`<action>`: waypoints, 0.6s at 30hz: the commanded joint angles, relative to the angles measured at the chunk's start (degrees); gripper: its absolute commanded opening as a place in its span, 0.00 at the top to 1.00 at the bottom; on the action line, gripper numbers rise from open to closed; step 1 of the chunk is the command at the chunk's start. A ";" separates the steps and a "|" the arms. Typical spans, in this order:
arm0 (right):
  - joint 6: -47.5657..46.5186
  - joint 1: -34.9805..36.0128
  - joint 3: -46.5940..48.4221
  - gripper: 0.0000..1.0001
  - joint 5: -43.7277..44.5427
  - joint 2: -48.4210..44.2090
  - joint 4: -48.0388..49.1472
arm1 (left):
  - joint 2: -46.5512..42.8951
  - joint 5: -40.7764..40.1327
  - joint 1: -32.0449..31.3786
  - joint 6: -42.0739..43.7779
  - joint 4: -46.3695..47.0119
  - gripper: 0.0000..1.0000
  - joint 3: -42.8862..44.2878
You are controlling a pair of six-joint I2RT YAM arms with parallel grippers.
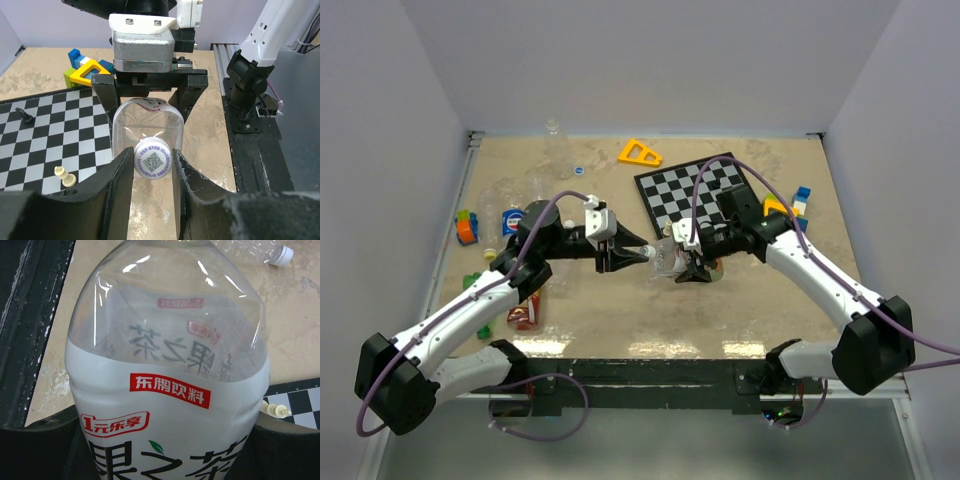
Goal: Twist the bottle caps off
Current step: Unscrew the bottle cap from the plastic bottle.
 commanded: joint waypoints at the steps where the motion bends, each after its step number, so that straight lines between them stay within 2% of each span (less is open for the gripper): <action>1: -0.07 0.40 0.17 0.91 -0.15 0.25 1.31 | 0.14 -1.12 -0.35 -6.41 3.85 1.00 1.50; 4: 1.16 0.49 0.00 0.91 0.72 0.08 2.28 | -1.35 -8.48 -0.35 -16.50 4.03 1.00 0.89; 6: 1.95 0.49 -0.27 0.91 1.16 -0.01 3.07 | -3.11 -16.46 -0.44 -26.60 2.64 1.00 0.45; 9: 2.57 0.49 -0.27 0.91 1.60 0.16 3.78 | -6.10 -29.57 -0.44 -42.59 -7.09 1.00 1.24; 11: 2.75 0.49 -0.36 0.91 1.87 0.69 4.04 | -5.76 -34.68 -0.53 -51.66 -14.91 1.00 2.90; 13: 2.92 0.40 -0.35 0.92 1.96 1.13 4.04 | -4.18 -33.40 -0.70 -55.12 -19.78 1.00 5.88; 15: 3.10 0.40 -0.27 0.91 1.87 1.31 4.04 | -4.17 -30.15 -1.14 -55.39 -17.26 1.00 5.11; 18: 3.54 0.49 -0.27 0.92 2.05 1.31 4.22 | -5.05 -33.20 -1.41 -53.38 -16.35 1.00 4.31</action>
